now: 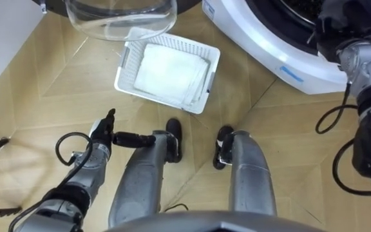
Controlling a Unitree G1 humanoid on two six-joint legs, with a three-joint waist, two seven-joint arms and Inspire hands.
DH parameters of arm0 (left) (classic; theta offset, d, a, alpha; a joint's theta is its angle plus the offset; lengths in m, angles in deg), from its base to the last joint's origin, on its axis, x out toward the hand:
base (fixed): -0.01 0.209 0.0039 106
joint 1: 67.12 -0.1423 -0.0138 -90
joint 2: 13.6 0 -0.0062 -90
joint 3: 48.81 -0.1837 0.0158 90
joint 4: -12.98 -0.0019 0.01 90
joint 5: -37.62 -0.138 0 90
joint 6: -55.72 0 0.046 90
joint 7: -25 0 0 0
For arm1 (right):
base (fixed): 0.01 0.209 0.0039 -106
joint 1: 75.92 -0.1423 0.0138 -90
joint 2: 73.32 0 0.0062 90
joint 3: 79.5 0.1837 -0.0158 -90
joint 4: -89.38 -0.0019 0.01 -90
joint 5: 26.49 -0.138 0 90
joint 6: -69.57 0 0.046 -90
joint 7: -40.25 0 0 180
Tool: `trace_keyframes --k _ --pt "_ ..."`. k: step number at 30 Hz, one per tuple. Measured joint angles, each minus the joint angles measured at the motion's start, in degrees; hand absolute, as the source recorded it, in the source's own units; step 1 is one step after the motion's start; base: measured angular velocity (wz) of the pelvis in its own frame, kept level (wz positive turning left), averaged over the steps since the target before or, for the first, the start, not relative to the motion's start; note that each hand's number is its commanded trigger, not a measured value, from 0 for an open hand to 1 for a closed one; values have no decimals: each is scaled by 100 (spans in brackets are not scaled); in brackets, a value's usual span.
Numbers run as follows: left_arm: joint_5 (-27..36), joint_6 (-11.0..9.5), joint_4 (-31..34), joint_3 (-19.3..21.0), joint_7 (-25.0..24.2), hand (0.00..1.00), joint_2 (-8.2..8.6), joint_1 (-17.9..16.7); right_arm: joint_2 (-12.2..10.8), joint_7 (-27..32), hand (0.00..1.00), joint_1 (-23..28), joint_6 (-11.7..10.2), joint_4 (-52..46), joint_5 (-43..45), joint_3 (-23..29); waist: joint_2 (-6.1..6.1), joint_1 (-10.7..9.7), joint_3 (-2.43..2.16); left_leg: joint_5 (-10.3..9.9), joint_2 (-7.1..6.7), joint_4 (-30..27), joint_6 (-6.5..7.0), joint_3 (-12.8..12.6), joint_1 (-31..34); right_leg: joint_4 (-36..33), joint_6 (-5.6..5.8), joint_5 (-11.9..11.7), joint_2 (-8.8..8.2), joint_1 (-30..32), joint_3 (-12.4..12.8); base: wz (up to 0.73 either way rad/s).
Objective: Put towel into washing machine
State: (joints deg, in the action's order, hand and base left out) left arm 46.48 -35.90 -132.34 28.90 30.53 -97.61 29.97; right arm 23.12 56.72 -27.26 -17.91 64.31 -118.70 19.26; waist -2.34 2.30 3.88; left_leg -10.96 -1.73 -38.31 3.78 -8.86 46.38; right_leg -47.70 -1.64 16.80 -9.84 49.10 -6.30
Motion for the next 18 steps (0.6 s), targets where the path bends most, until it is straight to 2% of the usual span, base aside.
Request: trace_keyframes --k 8,10,12,15,18 --pt "-1 102 -35 -108 -136 0 55 0 -5 -548 0 39 -52 447 -21 163 84 134 -47 12 0 179 9 9 -225 156 -2 -14 9 -244 -48 0" --pt "0 138 -70 -151 -226 0 55 2 -6 -667 0 135 -54 456 -1 159 157 171 -68 12 4 243 9 24 -310 285 12 -31 36 -389 -110 0" --pt "5 142 -178 -149 -303 0 55 20 -8 -872 0 276 -64 472 13 158 197 171 -68 16 5 352 4 45 -428 422 15 -48 46 -534 -162 2" --pt "-10 143 -418 -124 -461 0 46 44 -9 -1408 0 735 -137 564 381 52 228 244 -71 21 13 515 -3 115 -744 706 38 -54 89 -915 -262 6" --pt "-4 110 -655 -88 -531 0 5 60 -53 -1856 0 1279 -267 848 986 -373 251 281 -83 28 95 753 -31 172 -1042 1104 59 -112 200 -1320 -371 4"
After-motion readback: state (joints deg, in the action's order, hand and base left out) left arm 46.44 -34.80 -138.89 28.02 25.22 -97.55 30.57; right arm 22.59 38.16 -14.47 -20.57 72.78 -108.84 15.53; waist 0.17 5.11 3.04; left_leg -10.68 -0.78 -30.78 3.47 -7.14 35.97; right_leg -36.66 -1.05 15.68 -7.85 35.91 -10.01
